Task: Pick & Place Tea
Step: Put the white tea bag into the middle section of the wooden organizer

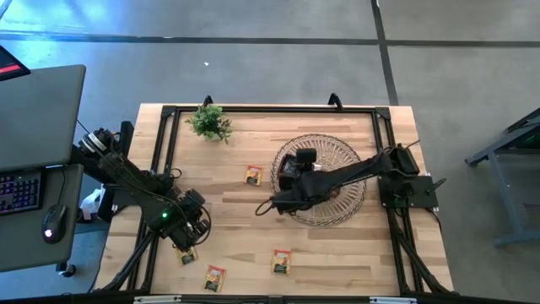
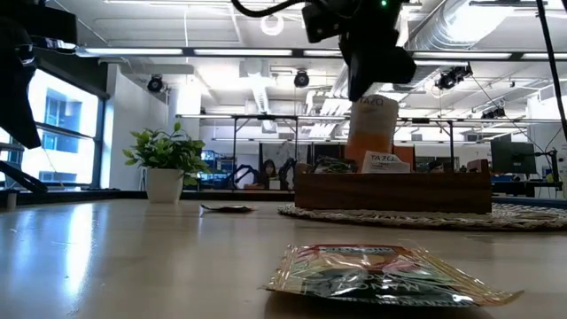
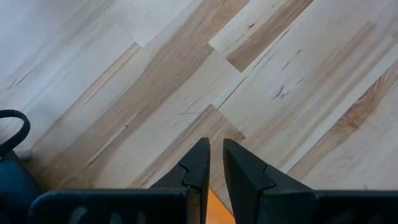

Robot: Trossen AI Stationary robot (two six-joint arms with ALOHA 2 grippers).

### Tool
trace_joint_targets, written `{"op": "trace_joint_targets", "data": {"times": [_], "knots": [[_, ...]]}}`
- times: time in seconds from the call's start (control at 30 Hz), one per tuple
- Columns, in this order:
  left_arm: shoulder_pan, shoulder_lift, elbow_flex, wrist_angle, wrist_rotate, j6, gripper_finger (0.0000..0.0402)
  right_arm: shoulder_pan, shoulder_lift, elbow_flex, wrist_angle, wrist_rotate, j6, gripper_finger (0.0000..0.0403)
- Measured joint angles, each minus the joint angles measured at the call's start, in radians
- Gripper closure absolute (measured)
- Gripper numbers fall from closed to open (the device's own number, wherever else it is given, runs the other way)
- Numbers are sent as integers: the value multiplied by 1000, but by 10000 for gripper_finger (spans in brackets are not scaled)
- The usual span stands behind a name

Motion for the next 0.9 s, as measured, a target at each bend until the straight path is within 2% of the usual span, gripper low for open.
{"op": "trace_joint_targets", "data": {"times": [0.27, 0.43, 0.63, 0.8, 0.9], "knots": [[0, 0, 0, 0, 1, 0, 358, -1, 0, -120, 50, -41, -12, 403], [0, 0, 0, 0, 0, 0, 358, -7, 0, -189, 87, 24, -39, 403], [0, 0, 0, 0, -1, -25, 358, -34, 0, -211, 135, -8, -66, 403], [0, 0, 0, 0, -1, -25, 358, -45, 0, -211, 185, 38, -75, 397], [0, 0, 0, 0, 4, -25, 358, -52, 0, -211, 186, 30, -80, 384]]}}
